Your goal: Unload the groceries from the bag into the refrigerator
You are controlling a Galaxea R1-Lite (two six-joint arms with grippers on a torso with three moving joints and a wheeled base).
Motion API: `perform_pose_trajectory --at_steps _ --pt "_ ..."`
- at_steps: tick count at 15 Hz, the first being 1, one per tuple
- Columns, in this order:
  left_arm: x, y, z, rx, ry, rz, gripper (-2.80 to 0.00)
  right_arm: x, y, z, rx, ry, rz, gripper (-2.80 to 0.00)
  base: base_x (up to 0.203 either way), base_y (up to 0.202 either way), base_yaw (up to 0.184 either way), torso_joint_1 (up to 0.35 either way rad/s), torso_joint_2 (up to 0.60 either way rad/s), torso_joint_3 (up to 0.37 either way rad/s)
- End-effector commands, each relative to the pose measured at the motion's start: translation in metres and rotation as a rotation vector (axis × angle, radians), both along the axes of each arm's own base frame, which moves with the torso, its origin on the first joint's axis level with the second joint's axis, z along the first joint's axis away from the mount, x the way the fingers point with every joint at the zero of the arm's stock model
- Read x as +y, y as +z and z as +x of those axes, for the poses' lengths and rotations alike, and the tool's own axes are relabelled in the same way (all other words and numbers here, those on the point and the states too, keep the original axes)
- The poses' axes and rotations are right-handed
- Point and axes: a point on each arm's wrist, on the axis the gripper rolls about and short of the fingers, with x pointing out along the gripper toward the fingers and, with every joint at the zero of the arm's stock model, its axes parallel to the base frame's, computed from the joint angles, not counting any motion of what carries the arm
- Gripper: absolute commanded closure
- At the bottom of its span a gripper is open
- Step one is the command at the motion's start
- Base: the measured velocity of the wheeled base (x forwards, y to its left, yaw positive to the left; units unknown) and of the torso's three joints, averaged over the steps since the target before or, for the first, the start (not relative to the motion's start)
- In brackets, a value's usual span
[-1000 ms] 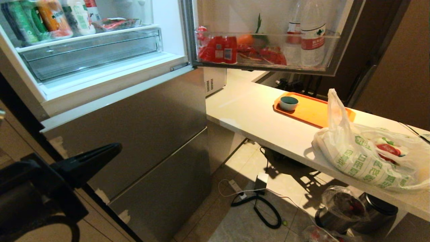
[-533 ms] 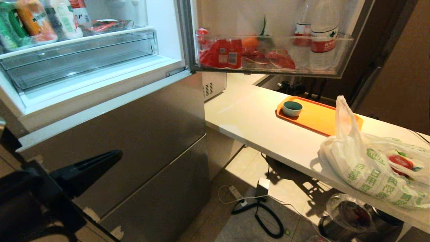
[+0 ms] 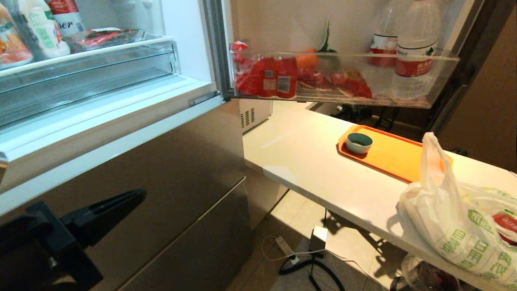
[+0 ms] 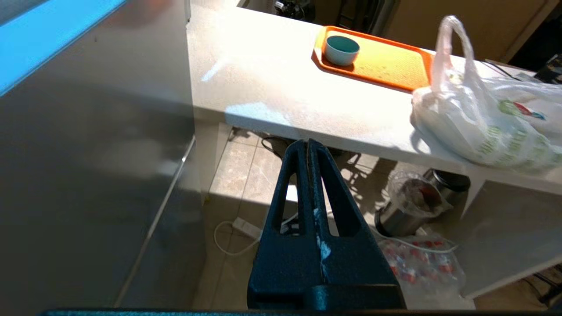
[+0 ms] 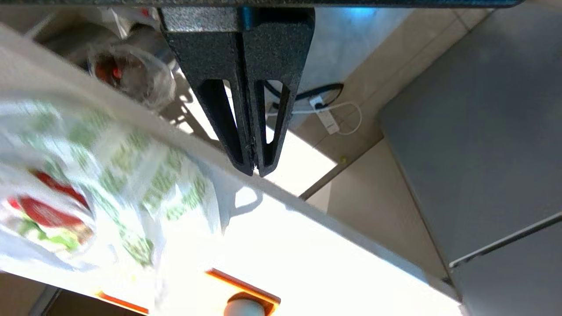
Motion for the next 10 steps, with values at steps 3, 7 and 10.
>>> perform_pose_trajectory --at_steps 3,7,10 --pt "0.005 -0.002 -0.008 -0.015 -0.003 -0.008 0.00 0.000 0.000 0.000 0.000 0.002 -0.002 0.00 0.184 0.000 -0.001 0.003 0.01 0.001" --pt "0.015 -0.001 -0.024 -0.068 -0.032 -0.031 0.00 0.000 0.000 0.000 0.000 0.002 -0.002 0.00 0.016 0.000 0.001 0.003 0.00 0.001" --pt "0.028 -0.003 -0.044 -0.156 -0.024 -0.004 0.00 0.000 0.000 0.000 0.000 0.002 -0.004 0.00 0.000 0.000 0.000 0.000 0.00 0.000"
